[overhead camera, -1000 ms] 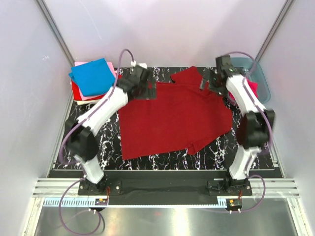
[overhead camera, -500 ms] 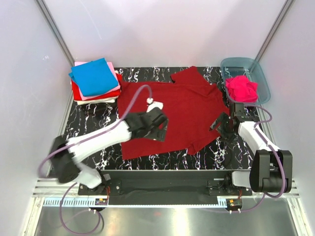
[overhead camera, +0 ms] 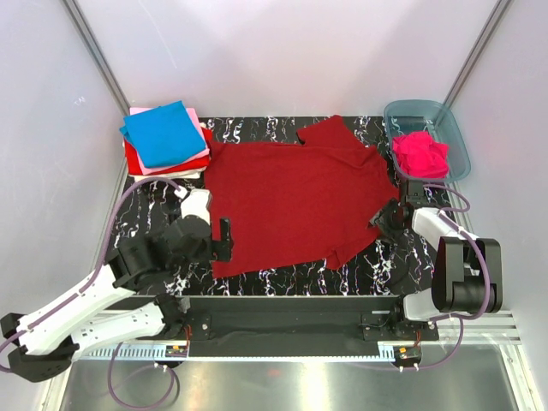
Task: Fold and stack the t-shirts
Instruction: Flatten the tshirt out
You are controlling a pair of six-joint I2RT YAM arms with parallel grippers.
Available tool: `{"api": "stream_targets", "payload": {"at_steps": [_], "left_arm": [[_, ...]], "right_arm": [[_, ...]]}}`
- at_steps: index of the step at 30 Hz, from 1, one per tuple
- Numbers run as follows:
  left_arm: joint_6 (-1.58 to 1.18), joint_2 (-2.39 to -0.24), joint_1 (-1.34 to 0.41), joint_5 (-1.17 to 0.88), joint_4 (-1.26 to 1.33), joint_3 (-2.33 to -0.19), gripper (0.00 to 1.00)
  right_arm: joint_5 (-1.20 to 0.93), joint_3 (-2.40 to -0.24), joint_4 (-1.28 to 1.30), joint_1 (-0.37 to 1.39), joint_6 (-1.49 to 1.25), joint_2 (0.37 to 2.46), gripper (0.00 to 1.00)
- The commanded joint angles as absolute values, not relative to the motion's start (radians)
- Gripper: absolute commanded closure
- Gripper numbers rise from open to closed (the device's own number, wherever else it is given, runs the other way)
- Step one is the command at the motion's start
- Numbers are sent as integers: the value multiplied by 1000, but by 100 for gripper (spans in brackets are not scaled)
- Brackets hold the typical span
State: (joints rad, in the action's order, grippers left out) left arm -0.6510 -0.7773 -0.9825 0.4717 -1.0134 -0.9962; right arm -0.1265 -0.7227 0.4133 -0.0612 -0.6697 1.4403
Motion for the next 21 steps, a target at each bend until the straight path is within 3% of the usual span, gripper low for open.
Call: {"api": "stream_targets", "payload": {"at_steps": [1, 2, 3, 6, 7, 14, 17, 21], "left_arm": [[-627, -744, -982, 552, -985, -933, 1], [-633, -738, -982, 558, -977, -921, 1], [-634, -732, -982, 563, -971, -916, 1], [-626, -703, -982, 584, -966, -914, 1], [-627, -696, -982, 589, -962, -908, 1], [-620, -689, -982, 580, -946, -897, 1], [-621, -690, -982, 581, -945, -897, 1], [-623, -681, -982, 583, -945, -894, 1]], "right_arm": [[-144, -718, 368, -66, -678, 1445, 51], [-150, -727, 370, -66, -678, 1451, 57], [-155, -730, 371, -66, -677, 1457, 74], [-150, -736, 379, -64, -667, 1444, 96], [-147, -736, 394, -64, -666, 1436, 99], [-31, -918, 524, 61, -684, 1373, 100], [32, -1087, 574, 158, -703, 1452, 100], [28, -1372, 641, 235, -701, 1726, 100]]}}
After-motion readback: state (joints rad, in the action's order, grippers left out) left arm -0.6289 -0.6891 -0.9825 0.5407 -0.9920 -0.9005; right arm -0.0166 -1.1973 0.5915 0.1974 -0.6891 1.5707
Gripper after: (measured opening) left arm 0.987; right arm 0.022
